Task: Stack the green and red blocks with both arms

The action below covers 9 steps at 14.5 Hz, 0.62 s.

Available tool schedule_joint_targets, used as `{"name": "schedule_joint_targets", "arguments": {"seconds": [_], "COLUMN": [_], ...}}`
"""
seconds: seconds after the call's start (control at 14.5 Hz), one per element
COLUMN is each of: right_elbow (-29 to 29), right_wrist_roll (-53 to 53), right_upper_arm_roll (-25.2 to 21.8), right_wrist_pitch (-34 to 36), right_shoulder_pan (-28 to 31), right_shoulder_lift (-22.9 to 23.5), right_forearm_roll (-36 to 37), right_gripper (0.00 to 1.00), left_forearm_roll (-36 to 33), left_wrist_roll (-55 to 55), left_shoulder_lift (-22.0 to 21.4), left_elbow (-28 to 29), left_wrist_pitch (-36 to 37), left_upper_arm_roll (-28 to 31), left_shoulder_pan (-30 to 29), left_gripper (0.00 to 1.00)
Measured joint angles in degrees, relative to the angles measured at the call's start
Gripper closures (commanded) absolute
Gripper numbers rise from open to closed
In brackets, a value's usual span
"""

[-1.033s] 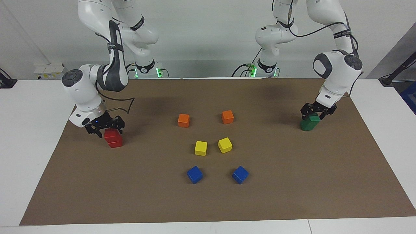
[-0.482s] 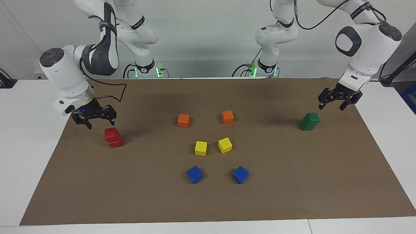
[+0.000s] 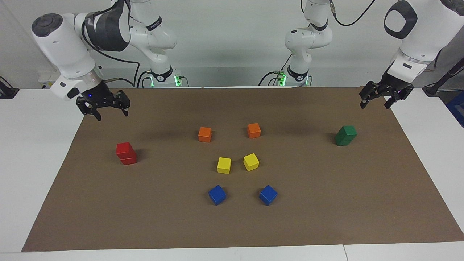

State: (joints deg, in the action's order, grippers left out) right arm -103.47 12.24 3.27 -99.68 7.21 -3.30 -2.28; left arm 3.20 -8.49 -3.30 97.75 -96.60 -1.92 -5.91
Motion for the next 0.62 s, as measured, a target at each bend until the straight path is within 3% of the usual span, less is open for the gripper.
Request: {"name": "schedule_joint_targets", "arguments": {"seconds": [0.21,0.62], "right_elbow": [4.9,7.4], "right_wrist_roll": [-3.6,-5.7], "right_upper_arm_roll": [0.1,0.1], "right_wrist_pitch": [5.7,8.8], "right_shoulder_pan": [-0.5,-0.5], "right_shoulder_lift": [-0.2,0.3], "right_forearm_roll": [0.0,0.0], "right_gripper": [0.00,0.00], "left_forearm_roll": [-0.8,-1.9], "left_wrist_roll": [1.8,5.0], "left_shoulder_lift": [0.0,0.5], "left_elbow": [-3.3,-3.7], "left_wrist_pitch": [6.0,4.1], "left_upper_arm_roll": [0.0,-0.1], "left_shoulder_pan": [1.3,2.8], "left_gripper": [0.00,0.00]}}
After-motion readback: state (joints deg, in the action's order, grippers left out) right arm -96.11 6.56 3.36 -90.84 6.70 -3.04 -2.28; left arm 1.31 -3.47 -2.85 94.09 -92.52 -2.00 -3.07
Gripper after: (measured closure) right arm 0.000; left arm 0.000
